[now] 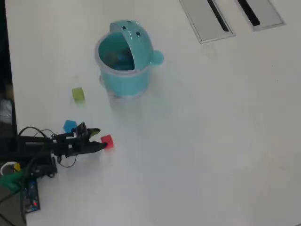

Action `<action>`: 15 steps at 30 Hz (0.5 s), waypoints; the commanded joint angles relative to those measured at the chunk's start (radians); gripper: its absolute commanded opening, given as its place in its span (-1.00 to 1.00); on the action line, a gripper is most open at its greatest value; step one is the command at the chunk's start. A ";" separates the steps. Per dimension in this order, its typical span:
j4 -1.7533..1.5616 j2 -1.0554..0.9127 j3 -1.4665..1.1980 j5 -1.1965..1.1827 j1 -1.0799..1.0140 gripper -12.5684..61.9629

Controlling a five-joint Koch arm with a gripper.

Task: Grasp RGB lego blocks and put them in the bin one by one.

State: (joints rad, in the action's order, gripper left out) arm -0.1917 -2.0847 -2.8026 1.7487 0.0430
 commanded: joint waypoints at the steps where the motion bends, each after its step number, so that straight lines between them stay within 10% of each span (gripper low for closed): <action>1: -0.021 0.008 0.084 0.034 -0.005 0.22; 15: -0.081 0.173 0.104 0.060 -0.015 0.22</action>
State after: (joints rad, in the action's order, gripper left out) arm -0.2117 -1.9006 -2.7750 1.7825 0.0261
